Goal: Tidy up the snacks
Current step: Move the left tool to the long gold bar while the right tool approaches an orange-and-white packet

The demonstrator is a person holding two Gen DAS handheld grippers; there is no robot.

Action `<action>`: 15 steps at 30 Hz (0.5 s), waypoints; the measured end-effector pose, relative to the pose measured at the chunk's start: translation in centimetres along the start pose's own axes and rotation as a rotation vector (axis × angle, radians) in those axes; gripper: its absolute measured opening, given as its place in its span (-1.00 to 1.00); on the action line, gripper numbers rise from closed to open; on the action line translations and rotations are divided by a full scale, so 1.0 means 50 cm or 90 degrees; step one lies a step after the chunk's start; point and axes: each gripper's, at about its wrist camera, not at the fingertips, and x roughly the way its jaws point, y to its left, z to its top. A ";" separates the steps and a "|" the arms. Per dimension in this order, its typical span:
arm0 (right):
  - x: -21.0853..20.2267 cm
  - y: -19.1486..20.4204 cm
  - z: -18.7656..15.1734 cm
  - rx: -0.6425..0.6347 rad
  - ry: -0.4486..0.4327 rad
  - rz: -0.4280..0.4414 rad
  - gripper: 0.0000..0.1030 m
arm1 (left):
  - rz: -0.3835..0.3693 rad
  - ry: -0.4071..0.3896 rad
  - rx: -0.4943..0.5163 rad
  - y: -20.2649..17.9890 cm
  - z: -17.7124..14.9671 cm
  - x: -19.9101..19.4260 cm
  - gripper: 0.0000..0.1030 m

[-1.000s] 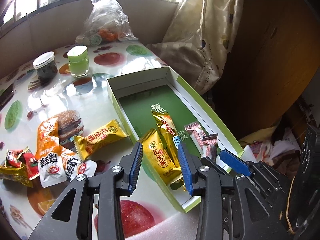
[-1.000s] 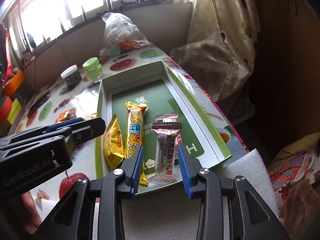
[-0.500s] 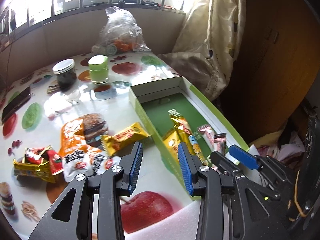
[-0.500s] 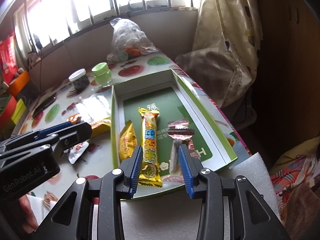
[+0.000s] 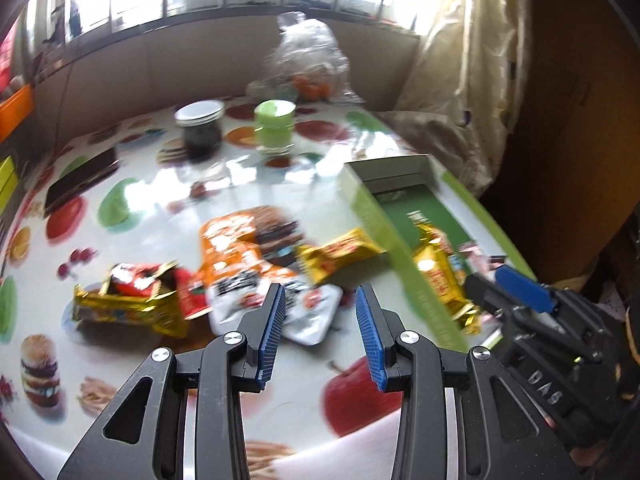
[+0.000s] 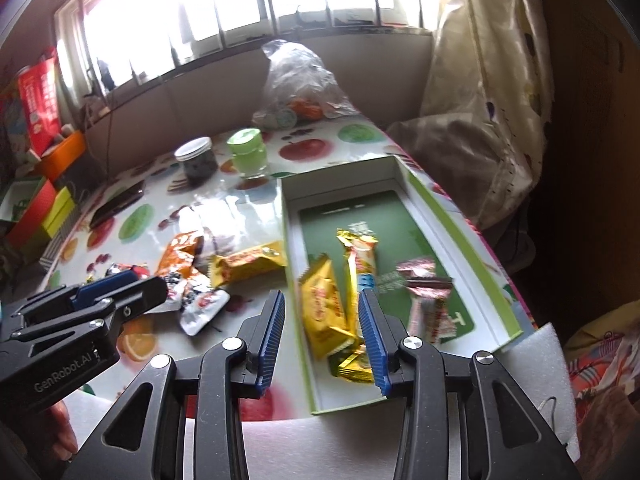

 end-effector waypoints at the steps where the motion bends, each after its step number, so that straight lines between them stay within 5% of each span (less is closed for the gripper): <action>1: 0.003 0.009 0.002 -0.004 0.002 0.005 -0.27 | 0.004 0.001 -0.009 0.013 -0.004 -0.002 -0.26; 15: 0.051 0.114 0.013 -0.055 0.026 0.073 -0.21 | 0.050 0.024 -0.127 0.185 -0.051 -0.004 -0.26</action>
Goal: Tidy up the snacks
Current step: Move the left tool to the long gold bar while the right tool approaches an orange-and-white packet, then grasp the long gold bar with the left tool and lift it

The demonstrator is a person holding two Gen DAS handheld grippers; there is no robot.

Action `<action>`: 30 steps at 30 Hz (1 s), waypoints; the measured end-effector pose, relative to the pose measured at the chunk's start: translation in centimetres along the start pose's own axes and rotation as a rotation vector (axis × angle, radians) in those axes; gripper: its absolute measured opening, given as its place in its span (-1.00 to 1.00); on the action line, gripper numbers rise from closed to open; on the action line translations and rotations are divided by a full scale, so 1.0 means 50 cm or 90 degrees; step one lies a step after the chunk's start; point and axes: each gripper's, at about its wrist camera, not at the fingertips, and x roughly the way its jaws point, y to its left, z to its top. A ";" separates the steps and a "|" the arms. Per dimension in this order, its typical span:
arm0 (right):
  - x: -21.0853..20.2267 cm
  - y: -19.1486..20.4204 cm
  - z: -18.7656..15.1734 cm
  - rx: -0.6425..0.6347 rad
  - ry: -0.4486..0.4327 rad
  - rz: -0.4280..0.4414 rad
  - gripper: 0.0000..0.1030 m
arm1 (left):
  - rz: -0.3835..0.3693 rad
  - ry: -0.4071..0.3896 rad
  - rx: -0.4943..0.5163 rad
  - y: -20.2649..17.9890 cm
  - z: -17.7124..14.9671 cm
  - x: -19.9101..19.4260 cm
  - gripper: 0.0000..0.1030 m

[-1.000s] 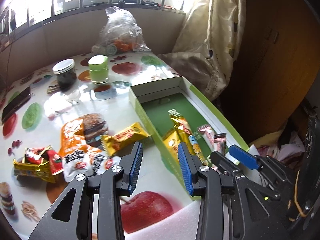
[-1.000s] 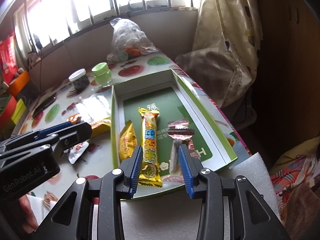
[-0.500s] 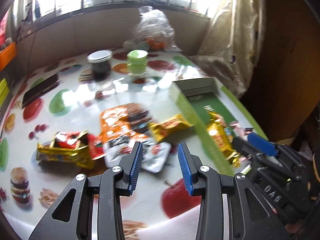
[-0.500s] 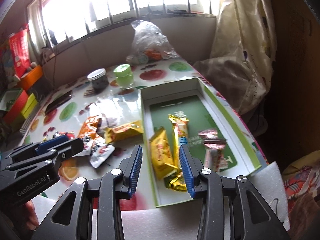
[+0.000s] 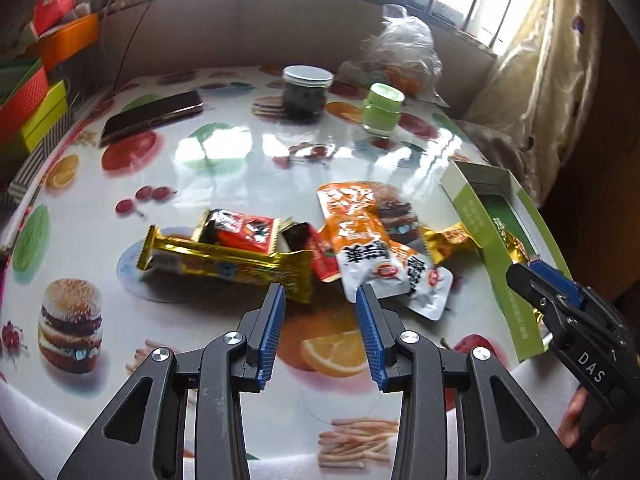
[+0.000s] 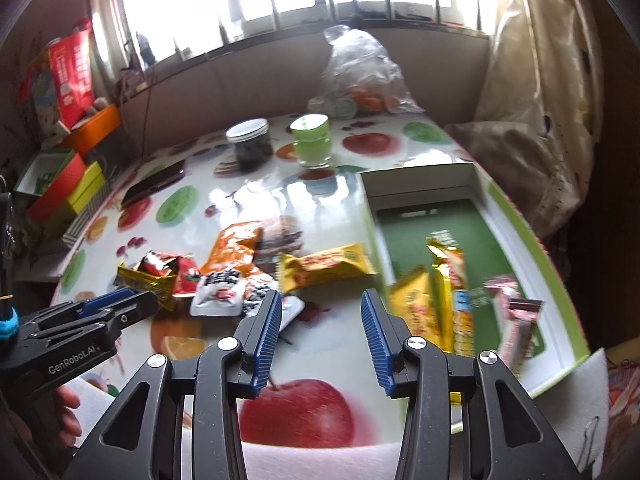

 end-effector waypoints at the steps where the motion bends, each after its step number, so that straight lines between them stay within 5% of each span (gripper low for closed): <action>1: 0.007 0.006 0.002 -0.001 0.004 0.007 -0.20 | 0.003 0.000 -0.005 0.007 0.000 0.000 -0.26; 11: 0.072 0.070 0.020 -0.028 0.038 0.046 -0.09 | 0.022 0.007 -0.071 0.102 -0.002 0.010 -0.23; 14: 0.096 0.084 0.029 -0.030 0.052 0.049 -0.06 | 0.012 0.012 -0.086 0.117 0.002 0.015 0.19; 30: 0.205 0.121 0.066 -0.028 0.096 0.058 0.00 | -0.022 0.041 -0.208 0.182 0.037 0.069 0.19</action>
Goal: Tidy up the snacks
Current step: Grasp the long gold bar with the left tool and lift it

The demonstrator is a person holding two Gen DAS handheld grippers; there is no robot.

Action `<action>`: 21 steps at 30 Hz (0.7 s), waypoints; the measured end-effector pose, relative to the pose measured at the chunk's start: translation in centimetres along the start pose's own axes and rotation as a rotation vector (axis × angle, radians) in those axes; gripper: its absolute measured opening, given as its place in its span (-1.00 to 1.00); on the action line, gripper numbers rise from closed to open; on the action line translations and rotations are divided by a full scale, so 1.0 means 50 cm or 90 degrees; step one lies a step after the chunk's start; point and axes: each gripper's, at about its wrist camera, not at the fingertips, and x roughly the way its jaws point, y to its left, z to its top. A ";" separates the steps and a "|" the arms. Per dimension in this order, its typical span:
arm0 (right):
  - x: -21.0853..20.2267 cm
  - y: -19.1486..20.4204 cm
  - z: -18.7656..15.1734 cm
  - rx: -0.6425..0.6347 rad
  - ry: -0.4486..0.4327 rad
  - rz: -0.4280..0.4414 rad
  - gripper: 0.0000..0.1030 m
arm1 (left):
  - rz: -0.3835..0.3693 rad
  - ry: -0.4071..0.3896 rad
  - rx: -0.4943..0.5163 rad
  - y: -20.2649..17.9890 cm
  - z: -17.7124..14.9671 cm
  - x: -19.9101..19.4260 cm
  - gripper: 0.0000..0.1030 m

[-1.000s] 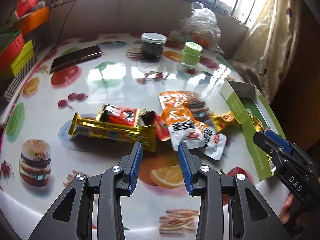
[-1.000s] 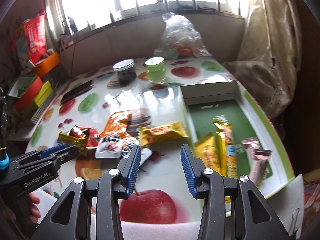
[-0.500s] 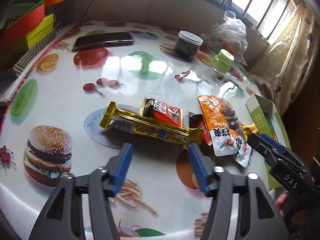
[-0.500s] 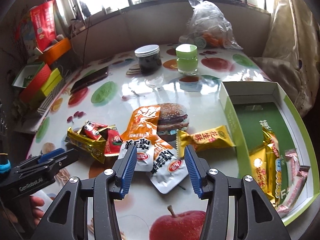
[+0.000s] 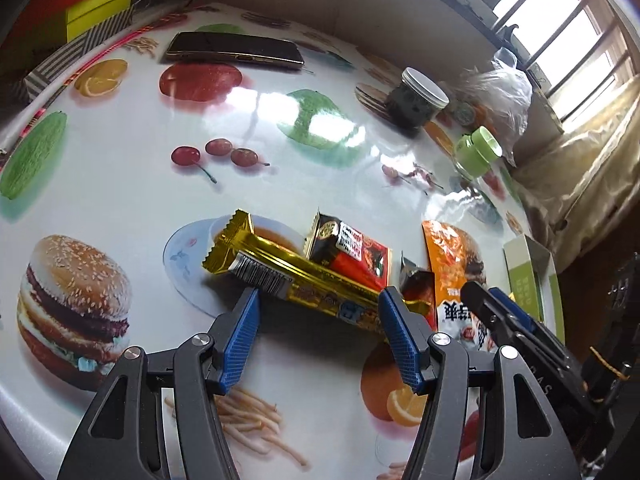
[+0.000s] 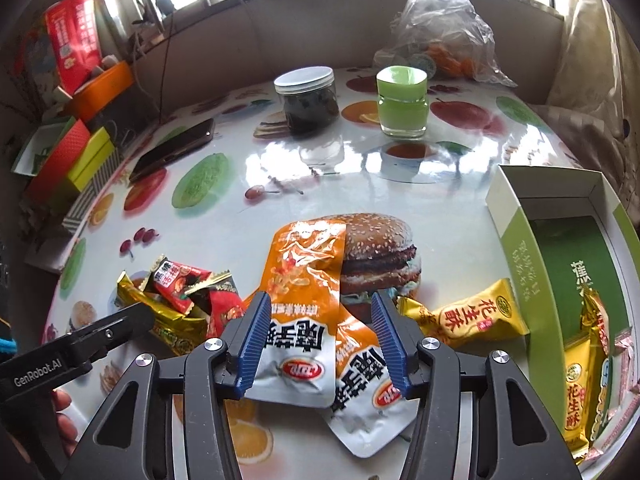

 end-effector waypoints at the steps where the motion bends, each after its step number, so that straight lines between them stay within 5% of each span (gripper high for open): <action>1: 0.004 0.001 0.003 0.000 0.002 0.000 0.00 | 0.003 -0.001 -0.002 0.001 0.004 0.002 0.19; 10: 0.041 0.026 0.010 -0.027 0.024 -0.009 0.01 | 0.035 -0.001 0.005 -0.003 0.034 0.020 0.19; 21: 0.035 0.030 0.003 -0.037 0.020 -0.029 0.01 | 0.130 0.015 0.138 -0.013 0.044 0.034 0.19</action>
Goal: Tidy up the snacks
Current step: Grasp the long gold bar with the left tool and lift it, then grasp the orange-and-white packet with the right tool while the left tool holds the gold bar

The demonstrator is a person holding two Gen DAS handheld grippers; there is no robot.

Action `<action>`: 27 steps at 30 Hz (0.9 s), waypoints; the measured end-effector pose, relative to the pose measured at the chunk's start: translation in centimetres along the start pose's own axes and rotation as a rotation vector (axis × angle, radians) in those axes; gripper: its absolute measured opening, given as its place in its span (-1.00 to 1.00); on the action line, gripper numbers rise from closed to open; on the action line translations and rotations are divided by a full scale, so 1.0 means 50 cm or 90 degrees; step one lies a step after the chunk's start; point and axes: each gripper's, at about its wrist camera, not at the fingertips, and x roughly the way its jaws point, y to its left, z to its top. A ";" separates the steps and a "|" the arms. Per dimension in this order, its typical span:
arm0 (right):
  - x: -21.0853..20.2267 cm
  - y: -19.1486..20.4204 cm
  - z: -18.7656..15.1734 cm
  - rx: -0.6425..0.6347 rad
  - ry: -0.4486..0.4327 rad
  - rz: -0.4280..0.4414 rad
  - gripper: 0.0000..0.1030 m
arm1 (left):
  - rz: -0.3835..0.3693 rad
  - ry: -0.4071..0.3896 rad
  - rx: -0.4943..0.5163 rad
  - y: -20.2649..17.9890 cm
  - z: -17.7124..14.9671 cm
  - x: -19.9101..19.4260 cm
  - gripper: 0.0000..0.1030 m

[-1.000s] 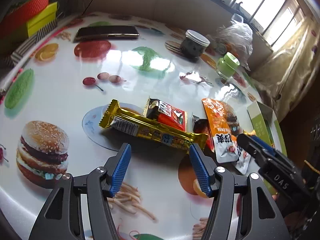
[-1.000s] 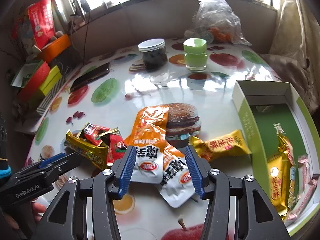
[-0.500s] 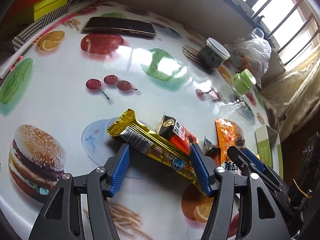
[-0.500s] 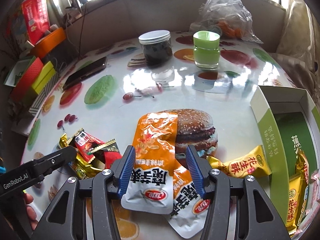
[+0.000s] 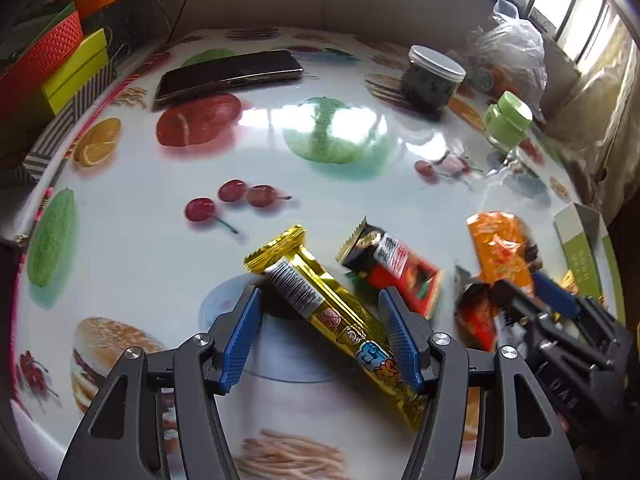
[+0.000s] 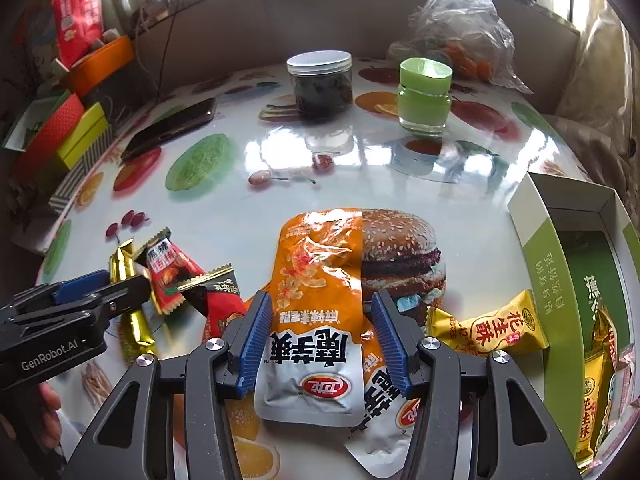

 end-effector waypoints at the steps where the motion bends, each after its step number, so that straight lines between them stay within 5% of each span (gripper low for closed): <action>1: -0.001 -0.001 -0.001 0.002 -0.001 0.000 0.01 | 0.013 0.001 0.012 0.004 -0.002 -0.001 0.19; 8: -0.005 -0.001 -0.005 -0.001 -0.006 0.003 -0.17 | 0.046 0.007 0.103 0.007 -0.031 -0.011 0.19; 27: -0.015 -0.003 -0.015 0.002 -0.014 0.005 -0.27 | 0.040 -0.020 0.028 0.039 -0.047 -0.026 0.19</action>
